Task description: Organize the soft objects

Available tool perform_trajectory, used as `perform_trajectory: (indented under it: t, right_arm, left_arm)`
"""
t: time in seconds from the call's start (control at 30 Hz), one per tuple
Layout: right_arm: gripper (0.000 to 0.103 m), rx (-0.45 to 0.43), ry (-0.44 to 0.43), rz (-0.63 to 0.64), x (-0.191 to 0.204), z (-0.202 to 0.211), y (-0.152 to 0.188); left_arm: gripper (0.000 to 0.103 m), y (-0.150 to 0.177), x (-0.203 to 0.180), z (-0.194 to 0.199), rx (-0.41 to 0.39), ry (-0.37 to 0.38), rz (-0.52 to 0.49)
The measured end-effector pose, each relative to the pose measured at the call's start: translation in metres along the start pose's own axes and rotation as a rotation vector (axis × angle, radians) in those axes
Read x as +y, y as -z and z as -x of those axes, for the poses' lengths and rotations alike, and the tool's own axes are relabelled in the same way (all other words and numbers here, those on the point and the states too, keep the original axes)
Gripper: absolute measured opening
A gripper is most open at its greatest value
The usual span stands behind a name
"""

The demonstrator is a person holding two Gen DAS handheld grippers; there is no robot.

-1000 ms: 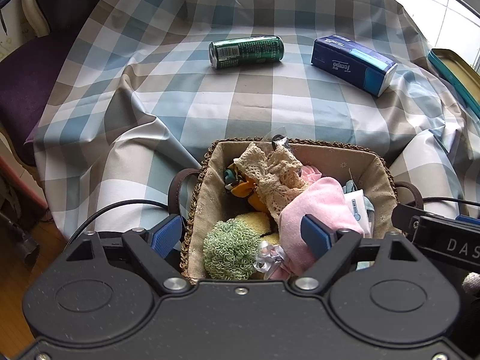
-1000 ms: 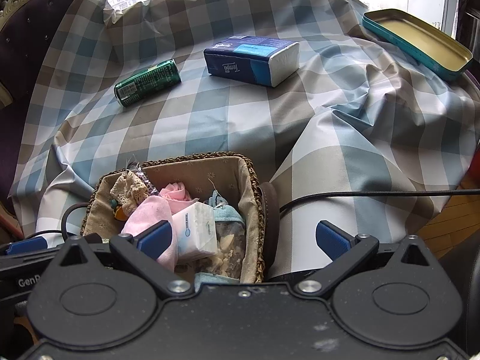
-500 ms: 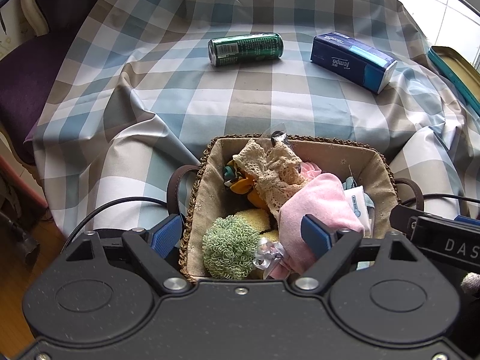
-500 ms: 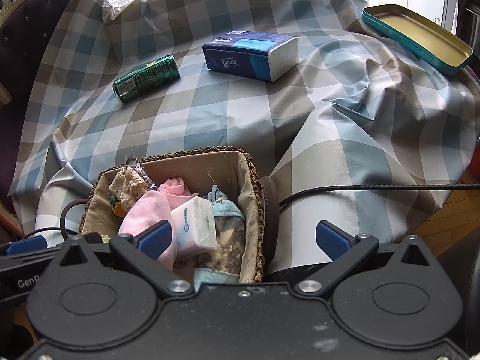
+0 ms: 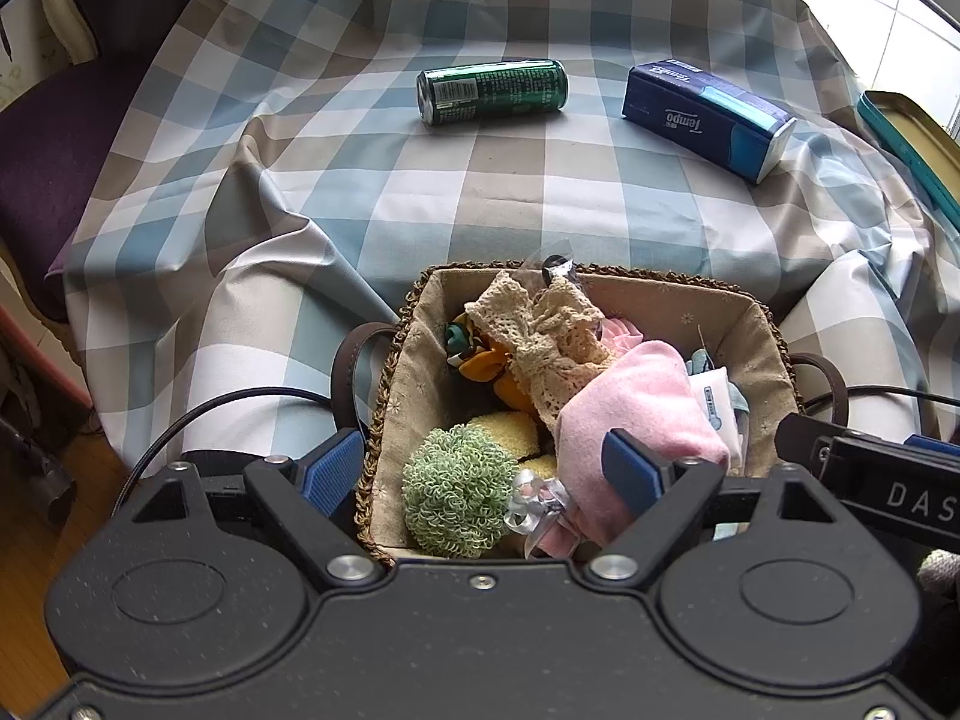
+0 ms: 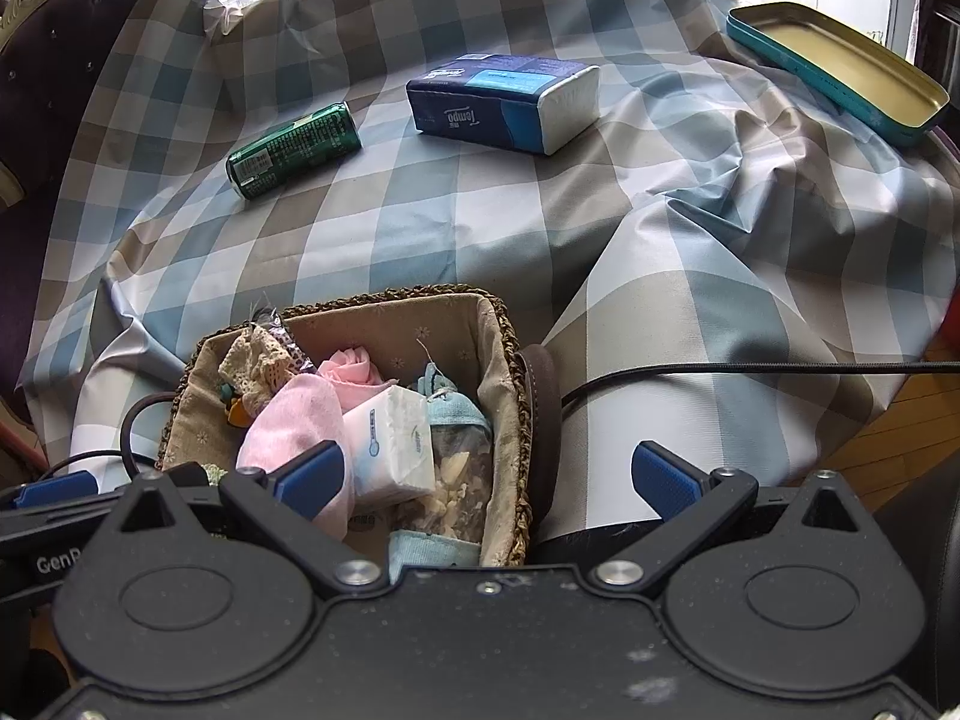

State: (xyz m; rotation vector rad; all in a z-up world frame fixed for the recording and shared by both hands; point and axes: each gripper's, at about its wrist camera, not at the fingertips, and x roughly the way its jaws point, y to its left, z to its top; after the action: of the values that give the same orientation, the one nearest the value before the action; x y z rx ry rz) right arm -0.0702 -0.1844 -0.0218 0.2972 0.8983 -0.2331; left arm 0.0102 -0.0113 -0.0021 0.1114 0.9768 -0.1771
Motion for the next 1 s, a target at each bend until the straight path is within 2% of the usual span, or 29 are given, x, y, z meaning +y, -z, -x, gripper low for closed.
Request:
perform_trajectory:
  t: [1.0]
  right_arm:
    - [0.103, 0.024, -0.006, 0.002, 0.0001, -0.0047, 0.0004]
  left_arm:
    - [0.084, 0.0014, -0.0010, -0.0019, 0.008, -0.001, 0.000]
